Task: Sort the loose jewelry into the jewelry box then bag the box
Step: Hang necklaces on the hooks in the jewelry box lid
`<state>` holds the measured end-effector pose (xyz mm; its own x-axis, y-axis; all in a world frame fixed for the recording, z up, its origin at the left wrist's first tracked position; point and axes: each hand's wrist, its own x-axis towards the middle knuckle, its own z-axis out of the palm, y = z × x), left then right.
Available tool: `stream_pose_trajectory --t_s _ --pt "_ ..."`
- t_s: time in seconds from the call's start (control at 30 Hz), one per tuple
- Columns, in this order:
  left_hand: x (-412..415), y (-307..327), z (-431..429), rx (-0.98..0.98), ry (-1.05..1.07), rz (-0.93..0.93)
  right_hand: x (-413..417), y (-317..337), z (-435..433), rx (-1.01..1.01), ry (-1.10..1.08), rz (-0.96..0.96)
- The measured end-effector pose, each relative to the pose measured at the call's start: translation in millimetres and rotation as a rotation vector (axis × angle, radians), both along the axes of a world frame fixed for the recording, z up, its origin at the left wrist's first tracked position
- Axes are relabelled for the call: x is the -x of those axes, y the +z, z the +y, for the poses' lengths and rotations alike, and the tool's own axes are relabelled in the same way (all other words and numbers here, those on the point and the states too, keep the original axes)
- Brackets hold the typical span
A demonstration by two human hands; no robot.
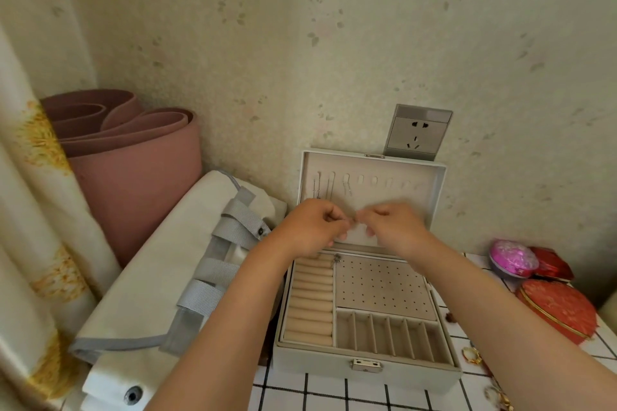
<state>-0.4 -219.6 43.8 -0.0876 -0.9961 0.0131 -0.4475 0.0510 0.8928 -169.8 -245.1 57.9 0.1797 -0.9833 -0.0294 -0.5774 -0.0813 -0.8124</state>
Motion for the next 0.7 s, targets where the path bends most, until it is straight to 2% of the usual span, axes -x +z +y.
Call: stream_pose_trajectory --t_s 0.13,0.3,0.43,0.5,0.63,0.7 --pt "-2 6 -1 0.072 0.022 -0.07 -4 -16 10 -0.084 0.204 0.081" --pt "1 13 4 0.106 0.011 -0.078 -14 -26 14 -0.038 0.198 -0.067" --pt "-1 14 4 0.131 0.049 -0.151 -13 -20 13 0.004 0.14 -0.076" --pt "-3 14 4 0.156 0.063 -0.239 -8 -10 12 0.027 0.113 -0.075" --pt "-1 5 3 0.271 0.017 -0.59 -2 14 8 0.119 0.085 -0.083" --pt "3 -1 1 0.322 0.036 -0.686 -2 25 3 0.16 0.08 -0.091"
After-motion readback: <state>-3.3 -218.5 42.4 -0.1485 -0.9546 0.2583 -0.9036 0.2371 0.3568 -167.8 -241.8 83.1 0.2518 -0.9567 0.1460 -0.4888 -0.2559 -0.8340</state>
